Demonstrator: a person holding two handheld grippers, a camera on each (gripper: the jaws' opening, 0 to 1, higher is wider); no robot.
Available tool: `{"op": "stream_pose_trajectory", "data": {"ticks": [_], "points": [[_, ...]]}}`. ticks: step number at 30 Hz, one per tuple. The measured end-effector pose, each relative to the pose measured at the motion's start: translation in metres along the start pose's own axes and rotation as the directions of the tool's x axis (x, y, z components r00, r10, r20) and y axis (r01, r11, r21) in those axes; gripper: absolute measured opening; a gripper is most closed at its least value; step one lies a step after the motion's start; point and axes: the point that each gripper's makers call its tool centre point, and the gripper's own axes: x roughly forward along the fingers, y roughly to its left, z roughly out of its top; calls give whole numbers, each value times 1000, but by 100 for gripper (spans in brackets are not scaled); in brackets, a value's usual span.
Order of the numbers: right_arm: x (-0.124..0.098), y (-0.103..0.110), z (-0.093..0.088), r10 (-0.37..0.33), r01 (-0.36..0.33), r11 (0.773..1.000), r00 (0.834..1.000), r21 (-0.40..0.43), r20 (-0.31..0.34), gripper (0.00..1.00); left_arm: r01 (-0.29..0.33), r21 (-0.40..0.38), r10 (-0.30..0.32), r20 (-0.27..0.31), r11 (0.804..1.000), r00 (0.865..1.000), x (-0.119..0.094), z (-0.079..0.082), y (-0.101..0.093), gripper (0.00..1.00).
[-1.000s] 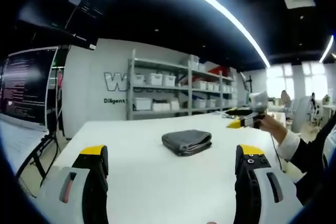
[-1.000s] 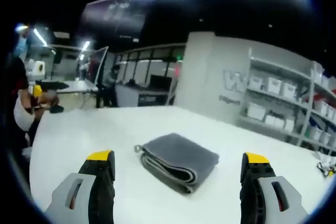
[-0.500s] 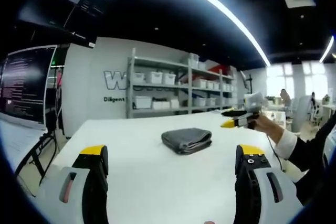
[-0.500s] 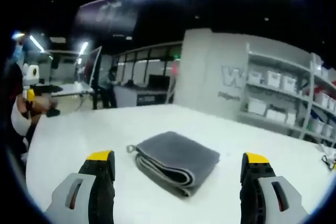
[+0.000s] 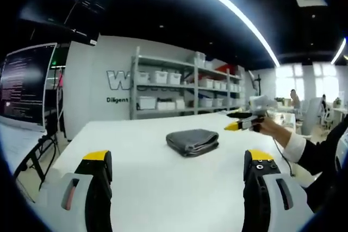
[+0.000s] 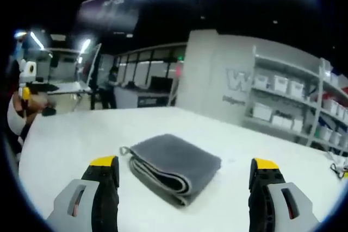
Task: Open the folded towel by lifting each exposed corner and separating the folded layers until the towel lies flat within the target outline without major curled edges
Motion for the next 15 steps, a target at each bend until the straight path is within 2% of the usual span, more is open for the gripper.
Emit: {"op": "stream_pose_trajectory", "data": {"ticks": [2,4,7,10,15], "points": [[3,-3,-2,-10,10,1000,1000,-5,13,98,-1,0,1,0,1000,1000,0,0,0,99],[4,-10,-1,-45,47,999,997,-22,65,96,-4,0,4,0,1000,1000,0,0,0,99],[5,-12,-10,-59,60,998,996,-18,63,92,-10,-5,10,0,1000,1000,0,0,2,99],[3,-18,-3,-83,92,993,990,-75,113,93,-19,-9,19,-2,1000,1000,-1,-1,5,99],[2,-20,-10,-72,77,996,992,-51,104,93,-28,-10,28,-10,1000,1000,-3,-3,7,99]]}}
